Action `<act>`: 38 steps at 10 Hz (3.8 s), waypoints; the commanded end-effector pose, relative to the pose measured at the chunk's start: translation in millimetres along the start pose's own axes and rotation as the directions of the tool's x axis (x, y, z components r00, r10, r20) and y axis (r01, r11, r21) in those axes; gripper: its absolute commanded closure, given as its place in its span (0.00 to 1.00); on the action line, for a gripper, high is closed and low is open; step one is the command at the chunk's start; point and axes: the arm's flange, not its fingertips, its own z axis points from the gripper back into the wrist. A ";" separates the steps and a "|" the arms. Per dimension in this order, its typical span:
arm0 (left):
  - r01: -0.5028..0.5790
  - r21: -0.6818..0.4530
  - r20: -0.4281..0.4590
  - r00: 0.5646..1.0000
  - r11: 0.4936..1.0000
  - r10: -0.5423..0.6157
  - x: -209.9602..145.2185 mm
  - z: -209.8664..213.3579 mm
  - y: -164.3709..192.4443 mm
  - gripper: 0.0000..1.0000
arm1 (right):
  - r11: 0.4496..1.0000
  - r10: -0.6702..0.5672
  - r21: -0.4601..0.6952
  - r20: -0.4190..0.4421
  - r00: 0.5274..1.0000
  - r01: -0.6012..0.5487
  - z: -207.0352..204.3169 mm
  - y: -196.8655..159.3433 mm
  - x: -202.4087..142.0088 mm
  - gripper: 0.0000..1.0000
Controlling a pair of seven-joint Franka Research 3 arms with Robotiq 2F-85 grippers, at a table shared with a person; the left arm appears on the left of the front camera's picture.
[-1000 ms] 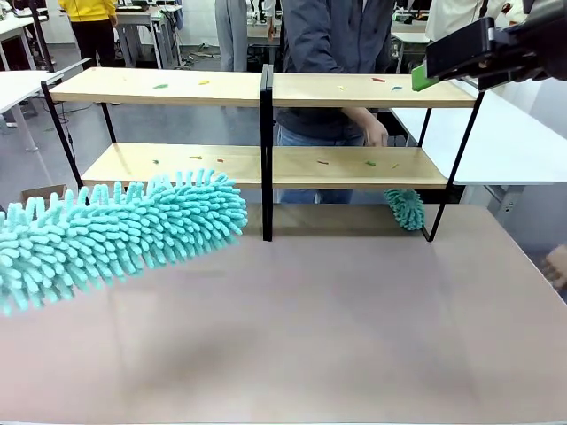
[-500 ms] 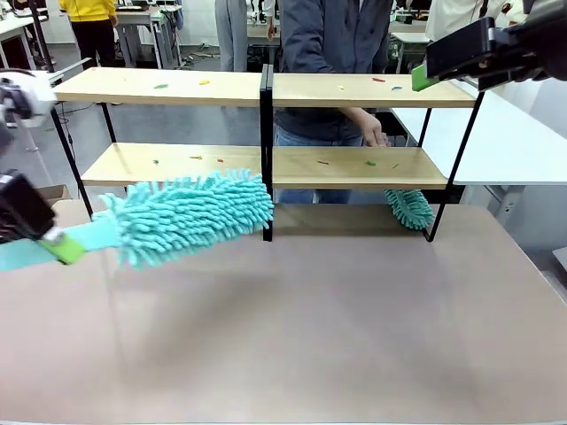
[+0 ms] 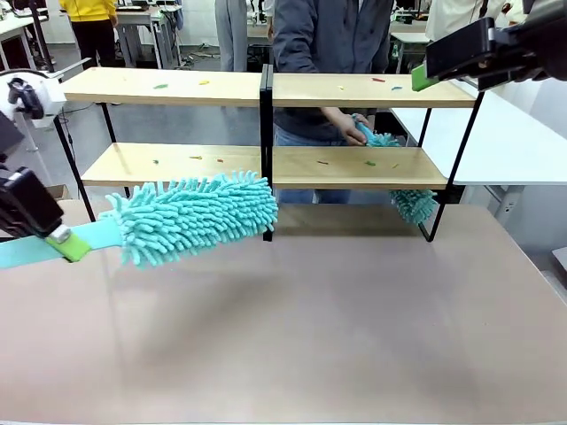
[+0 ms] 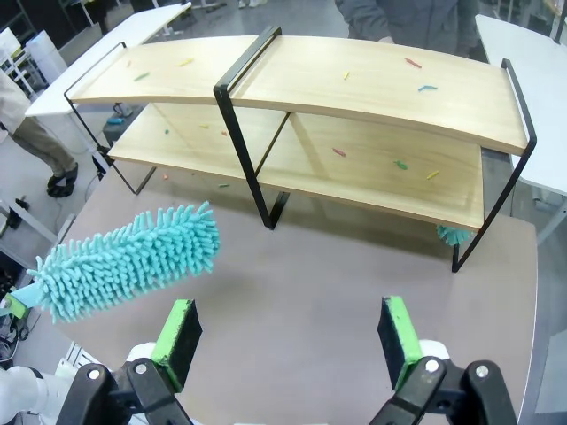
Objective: Clean the shelves.
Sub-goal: Clean a randomly selected level of the Shelf with the Duster.
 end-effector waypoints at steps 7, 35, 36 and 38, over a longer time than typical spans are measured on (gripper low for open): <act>0.009 0.375 0.233 0.967 0.927 -0.104 70.8 -100.3 -112.5 1.00 | 1.000 -0.001 -0.007 -0.004 1.000 0.001 0.2 -0.5 -0.1 0.00; -0.096 0.197 0.118 0.990 0.976 0.073 297.8 -252.8 -141.1 1.00 | 1.000 -0.001 -0.007 -0.004 1.000 0.001 0.2 -0.5 -0.1 0.00; -0.062 0.178 0.083 0.995 0.982 0.048 300.1 -254.4 -143.8 1.00 | 1.000 -0.001 -0.007 -0.004 1.000 0.001 0.2 -0.5 -0.1 0.00; 0.008 0.109 -0.055 0.998 0.994 -0.002 301.7 -259.6 -143.5 1.00 | 1.000 -0.001 -0.007 -0.004 1.000 0.001 0.2 -0.5 -0.1 0.00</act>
